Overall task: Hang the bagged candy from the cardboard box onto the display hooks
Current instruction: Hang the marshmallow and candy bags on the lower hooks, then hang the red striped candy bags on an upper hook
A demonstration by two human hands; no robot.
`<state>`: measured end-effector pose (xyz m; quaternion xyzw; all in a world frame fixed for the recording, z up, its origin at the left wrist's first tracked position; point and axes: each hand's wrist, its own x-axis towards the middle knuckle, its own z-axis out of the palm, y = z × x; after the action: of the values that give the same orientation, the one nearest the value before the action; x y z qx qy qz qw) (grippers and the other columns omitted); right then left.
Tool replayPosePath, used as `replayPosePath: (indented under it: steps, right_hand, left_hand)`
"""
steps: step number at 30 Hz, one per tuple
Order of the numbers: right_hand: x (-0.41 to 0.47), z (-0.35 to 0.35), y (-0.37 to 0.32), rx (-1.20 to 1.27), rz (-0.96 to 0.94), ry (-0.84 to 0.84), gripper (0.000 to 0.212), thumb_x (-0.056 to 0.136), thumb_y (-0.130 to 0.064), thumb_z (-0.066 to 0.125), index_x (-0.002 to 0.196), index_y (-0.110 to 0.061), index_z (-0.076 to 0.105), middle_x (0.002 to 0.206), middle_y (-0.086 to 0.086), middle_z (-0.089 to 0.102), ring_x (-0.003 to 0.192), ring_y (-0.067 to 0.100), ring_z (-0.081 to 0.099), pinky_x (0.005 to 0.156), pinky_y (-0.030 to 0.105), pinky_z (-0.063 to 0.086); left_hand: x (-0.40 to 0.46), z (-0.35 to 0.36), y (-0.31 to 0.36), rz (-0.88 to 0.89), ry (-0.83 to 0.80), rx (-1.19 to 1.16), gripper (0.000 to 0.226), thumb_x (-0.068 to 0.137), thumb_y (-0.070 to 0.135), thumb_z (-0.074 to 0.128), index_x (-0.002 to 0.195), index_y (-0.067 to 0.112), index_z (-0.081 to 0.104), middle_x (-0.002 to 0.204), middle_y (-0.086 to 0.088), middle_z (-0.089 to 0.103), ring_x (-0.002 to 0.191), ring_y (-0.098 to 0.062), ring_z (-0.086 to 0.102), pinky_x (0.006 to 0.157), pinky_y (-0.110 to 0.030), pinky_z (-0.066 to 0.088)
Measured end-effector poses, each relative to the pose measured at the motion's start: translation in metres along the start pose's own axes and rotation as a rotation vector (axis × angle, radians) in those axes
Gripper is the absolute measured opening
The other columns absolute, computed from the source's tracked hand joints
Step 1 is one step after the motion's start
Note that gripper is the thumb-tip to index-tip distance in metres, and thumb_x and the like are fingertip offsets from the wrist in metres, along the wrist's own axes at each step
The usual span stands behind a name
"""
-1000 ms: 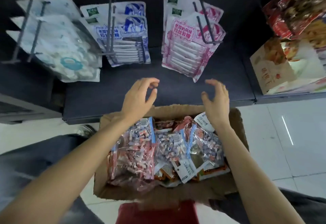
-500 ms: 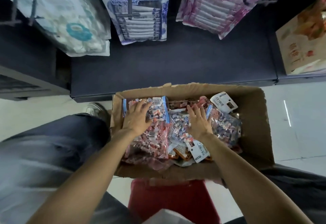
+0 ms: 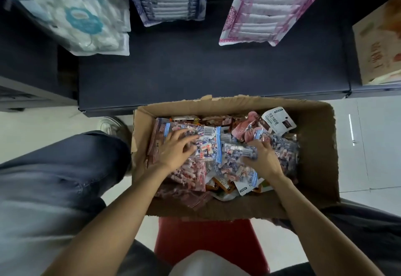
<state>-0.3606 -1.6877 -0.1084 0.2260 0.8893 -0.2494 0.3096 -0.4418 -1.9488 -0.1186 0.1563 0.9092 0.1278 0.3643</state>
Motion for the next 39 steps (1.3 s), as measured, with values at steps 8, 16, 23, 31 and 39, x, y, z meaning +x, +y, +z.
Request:
replayPosePath:
  steps: [8, 16, 23, 31, 39]
  right_hand:
    - [0.006, 0.002, -0.001, -0.363, -0.128, 0.140, 0.079, 0.079, -0.053, 0.067, 0.143, -0.025, 0.031, 0.149, 0.015, 0.025, 0.135, 0.036, 0.028, 0.111, 0.053, 0.022]
    - [0.023, 0.022, -0.014, -0.390, -0.171, -0.157, 0.077, 0.083, -0.056, 0.063, 0.142, -0.020, 0.029, 0.135, 0.010, 0.049, 0.126, 0.028, 0.045, 0.102, 0.041, 0.039]
    - [0.009, -0.012, 0.038, -0.217, -0.142, 0.132, 0.055, 0.082, -0.038, 0.070, 0.130, -0.018, 0.051, 0.134, 0.010, 0.046, 0.126, 0.030, 0.042, 0.101, 0.045, 0.041]
    - [0.047, -0.032, 0.062, -0.111, -0.015, -0.048, 0.079, 0.075, -0.022, 0.080, 0.137, -0.016, 0.031, 0.139, 0.012, 0.043, 0.126, 0.030, 0.044, 0.099, 0.042, 0.039]
    - [0.014, -0.046, 0.064, -0.024, -0.127, 0.121, 0.050, 0.081, -0.038, 0.071, 0.121, -0.011, 0.056, 0.119, 0.007, 0.060, 0.112, 0.027, 0.055, 0.100, 0.043, 0.039]
  left_hand:
    - [0.001, -0.003, 0.000, -0.377, 0.186, -0.308, 0.113, 0.066, 0.042, 0.083, 0.149, 0.013, 0.012, 0.139, -0.018, 0.041, 0.125, -0.032, 0.044, 0.102, -0.036, 0.037]
    - [0.004, -0.007, 0.003, -0.466, 0.281, -0.665, 0.056, 0.084, 0.010, 0.070, 0.136, 0.012, 0.050, 0.119, -0.011, 0.065, 0.094, -0.021, 0.063, 0.074, -0.019, 0.045]
    - [-0.003, -0.027, 0.002, -0.403, 0.343, -0.867, 0.036, 0.092, 0.016, 0.056, 0.120, 0.038, 0.059, 0.091, 0.012, 0.066, 0.077, -0.012, 0.060, 0.069, -0.029, 0.048]
    - [-0.009, -0.050, 0.030, -0.329, 0.252, -0.747, 0.033, 0.090, 0.013, 0.059, 0.123, 0.019, 0.059, 0.099, -0.002, 0.067, 0.090, -0.023, 0.064, 0.083, -0.039, 0.051]
    - [-0.018, -0.068, 0.065, -0.176, 0.378, -0.583, 0.012, 0.095, 0.019, 0.056, 0.102, 0.013, 0.064, 0.078, 0.008, 0.061, 0.059, -0.002, 0.049, 0.051, -0.012, 0.037]
